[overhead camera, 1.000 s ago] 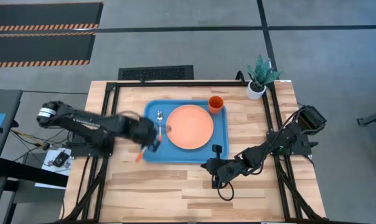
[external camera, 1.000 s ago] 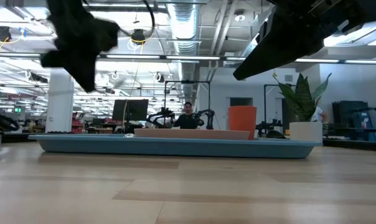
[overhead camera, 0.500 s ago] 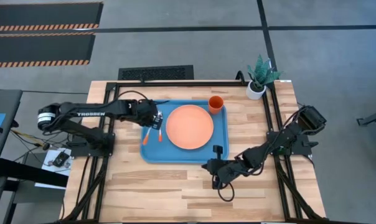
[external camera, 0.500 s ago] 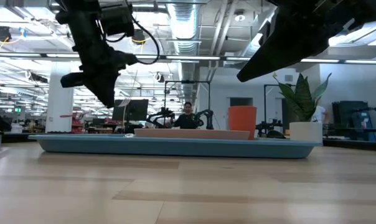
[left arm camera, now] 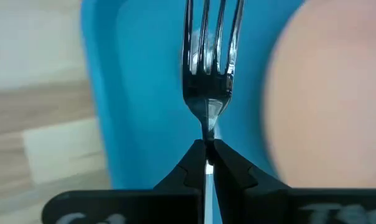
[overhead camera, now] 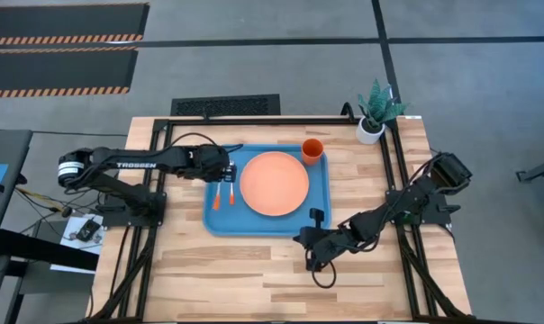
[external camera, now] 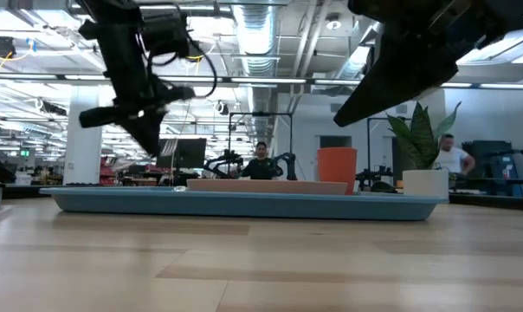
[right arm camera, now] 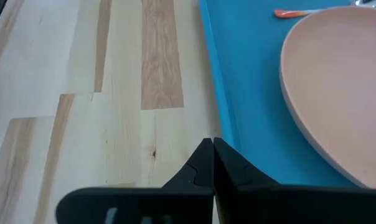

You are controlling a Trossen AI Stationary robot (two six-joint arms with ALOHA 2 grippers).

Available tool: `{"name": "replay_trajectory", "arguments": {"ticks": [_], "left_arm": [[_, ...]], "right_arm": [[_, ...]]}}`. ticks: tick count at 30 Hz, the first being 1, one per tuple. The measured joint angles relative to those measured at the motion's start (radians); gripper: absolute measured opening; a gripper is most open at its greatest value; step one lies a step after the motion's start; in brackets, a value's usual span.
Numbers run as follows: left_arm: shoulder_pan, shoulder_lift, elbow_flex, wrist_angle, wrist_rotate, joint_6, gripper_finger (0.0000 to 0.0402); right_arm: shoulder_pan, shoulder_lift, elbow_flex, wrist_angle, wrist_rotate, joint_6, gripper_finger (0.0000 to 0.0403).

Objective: Pick and place plate/cup/fork/spoon on tray
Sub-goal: Put the orange fork on the blue tray to the left of the orange spoon

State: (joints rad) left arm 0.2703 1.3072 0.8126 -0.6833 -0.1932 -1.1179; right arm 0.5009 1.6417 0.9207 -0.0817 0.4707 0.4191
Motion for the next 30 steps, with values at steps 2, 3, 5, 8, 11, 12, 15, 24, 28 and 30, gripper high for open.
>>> {"name": "replay_trajectory", "arguments": {"ticks": [2,3,5,8,11,12,15,24,28,30], "left_arm": [[0.004,0.011,-0.016,-0.014,-0.002,-0.026,0.0000],[0.007,0.019,-0.020,-0.008,-0.004,-0.040,0.0000],[0.015,0.035,-0.031,0.001,0.004,-0.059,0.0000],[0.014,0.059,-0.035,0.000,0.013,-0.069,0.0003],[0.017,0.080,-0.033,0.009,0.008,-0.048,0.0010],[0.020,0.094,-0.033,0.013,0.002,-0.041,0.0010],[0.044,0.128,-0.033,0.030,0.007,-0.012,0.0010],[0.080,0.198,-0.033,0.095,0.053,0.006,0.0009],[0.084,0.216,-0.033,0.103,0.059,0.003,0.0009],[0.088,0.218,-0.033,0.095,0.057,-0.002,0.0009]], "right_arm": [[-0.006,0.000,0.000,-0.016,-0.002,0.010,0.0012],[-0.006,0.000,0.000,-0.024,-0.002,0.010,0.0012],[-0.007,0.000,0.000,-0.037,-0.002,0.011,0.0012],[-0.007,0.000,0.000,-0.038,-0.002,0.011,0.0012],[-0.007,0.000,0.000,-0.033,-0.001,0.011,0.0012],[-0.007,0.000,0.000,-0.030,-0.001,0.011,0.0012],[-0.007,0.000,0.000,-0.020,0.000,0.010,0.0012],[-0.007,0.000,0.000,-0.018,0.001,0.010,0.0011],[-0.007,0.000,0.000,-0.022,0.001,0.010,0.0011],[-0.006,0.000,0.000,-0.023,0.001,0.011,0.0011]]}}
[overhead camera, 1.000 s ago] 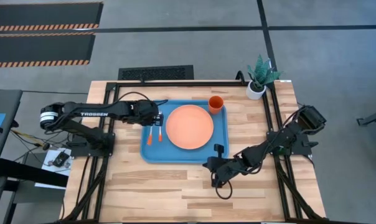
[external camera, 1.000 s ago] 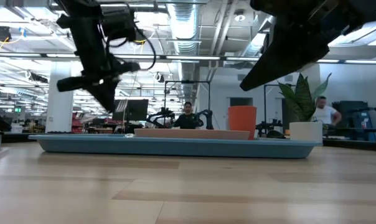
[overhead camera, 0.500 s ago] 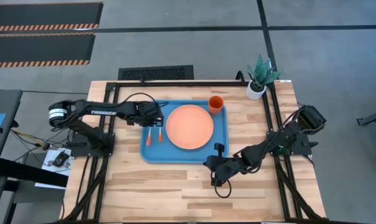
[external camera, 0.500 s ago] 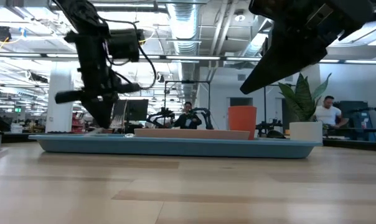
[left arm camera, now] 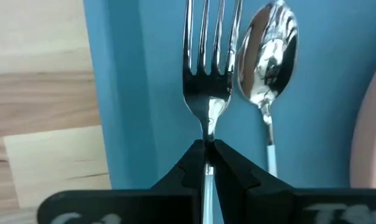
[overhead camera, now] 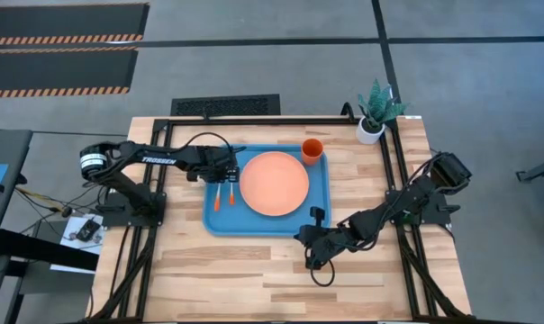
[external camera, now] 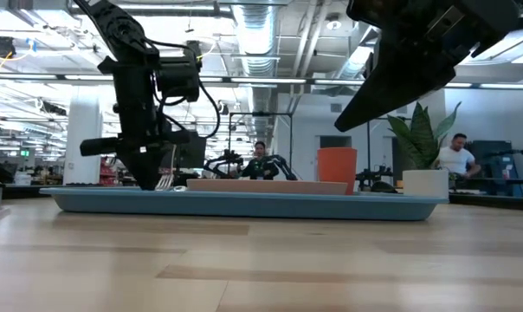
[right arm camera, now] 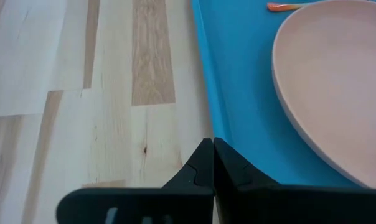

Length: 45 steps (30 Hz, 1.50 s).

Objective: Pick and place plate/cup/fork/spoon on tray
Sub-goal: Put the orange fork on the blue tray to the left of the orange spoon

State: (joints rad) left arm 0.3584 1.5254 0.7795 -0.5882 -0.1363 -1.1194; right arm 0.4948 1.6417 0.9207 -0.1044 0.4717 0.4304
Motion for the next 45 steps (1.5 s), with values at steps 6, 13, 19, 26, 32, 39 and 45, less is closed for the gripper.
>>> {"name": "replay_trajectory", "arguments": {"ticks": [6,13,19,26,32,39,45], "left_arm": [[0.008,-0.001,0.000,-0.005,-0.019,0.000,0.0009],[0.017,-0.001,0.000,-0.005,-0.026,0.007,0.0009],[0.019,-0.001,0.000,-0.005,-0.023,0.003,0.0009],[0.023,0.036,0.002,0.019,0.018,0.001,0.0009],[0.023,0.046,0.003,0.018,0.010,-0.001,0.0010],[0.018,0.045,0.003,0.003,0.012,0.012,0.0010],[0.008,0.044,0.001,-0.006,0.010,0.042,0.0031]], "right_arm": [[0.002,0.000,0.000,0.004,0.000,0.007,0.0011],[0.002,0.000,0.000,0.003,0.001,0.008,0.0010],[0.004,0.000,0.000,0.003,-0.001,0.008,0.0010],[0.010,0.000,0.000,0.002,-0.001,0.016,0.0010],[0.015,0.000,0.000,0.002,-0.001,0.017,0.0010],[0.015,0.000,0.000,-0.002,0.000,0.017,0.0011],[0.015,0.000,0.000,-0.001,0.000,0.020,0.0015]]}}
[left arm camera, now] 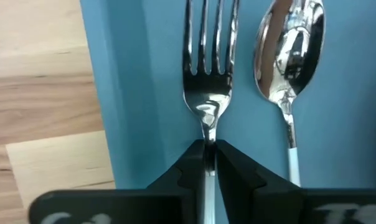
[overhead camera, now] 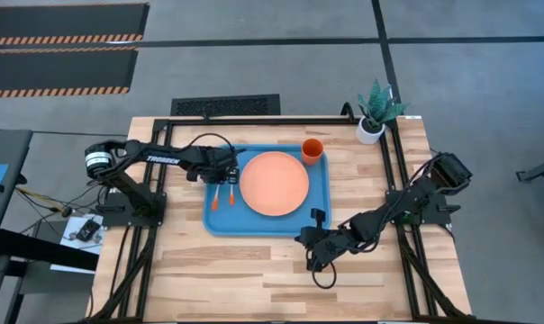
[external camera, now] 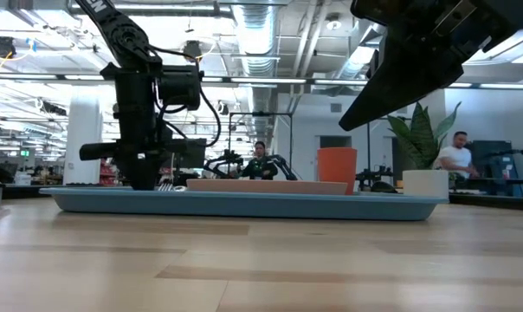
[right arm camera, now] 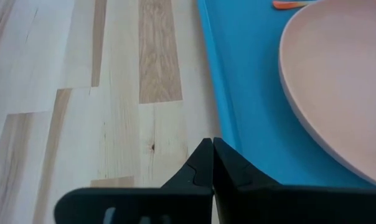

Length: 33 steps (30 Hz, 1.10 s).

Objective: Pick and place plate/cup/fork/spoon on tray
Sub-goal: Put the orange fork on the blue tray to the left of the orange spoon

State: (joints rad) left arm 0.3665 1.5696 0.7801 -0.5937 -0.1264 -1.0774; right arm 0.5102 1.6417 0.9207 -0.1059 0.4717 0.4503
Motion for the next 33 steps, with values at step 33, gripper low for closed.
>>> {"name": "replay_trajectory", "arguments": {"ticks": [33], "left_arm": [[-0.002,-0.035,0.000,0.028,0.051,-0.015,0.0094]], "right_arm": [[0.000,0.000,0.000,-0.014,0.000,0.005,0.0015]]}}
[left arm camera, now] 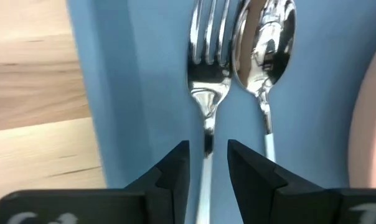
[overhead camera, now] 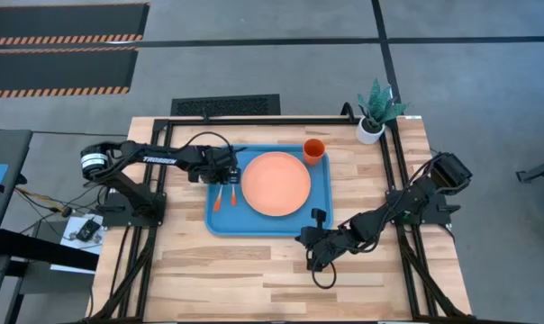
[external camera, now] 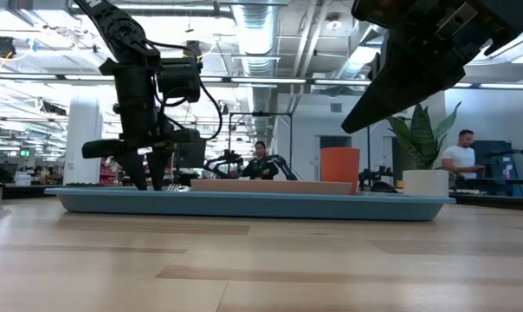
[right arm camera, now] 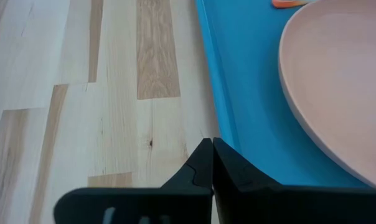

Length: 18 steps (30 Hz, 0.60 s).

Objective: Pick and place plate/cup/fork/spoon on tray
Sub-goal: Put the orange fork on the blue tray to the left of the orange spoon

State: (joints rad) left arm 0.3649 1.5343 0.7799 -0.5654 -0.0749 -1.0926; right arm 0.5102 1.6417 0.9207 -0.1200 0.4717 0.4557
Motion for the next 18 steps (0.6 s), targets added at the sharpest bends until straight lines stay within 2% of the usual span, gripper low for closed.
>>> {"name": "replay_trajectory", "arguments": {"ticks": [8,14,18], "left_arm": [[-0.015,-0.062,0.000,-0.101,-0.006,0.089,0.0094],[-0.122,-0.119,0.000,-0.121,0.026,0.336,0.0094],[-0.174,-0.113,0.001,-0.145,-0.051,0.411,0.0084]], "right_arm": [[0.000,0.000,0.000,-0.012,0.000,0.000,0.0020],[0.000,0.000,0.000,-0.039,0.001,-0.013,0.0016],[0.000,0.000,0.000,-0.040,0.001,-0.019,0.0016]]}}
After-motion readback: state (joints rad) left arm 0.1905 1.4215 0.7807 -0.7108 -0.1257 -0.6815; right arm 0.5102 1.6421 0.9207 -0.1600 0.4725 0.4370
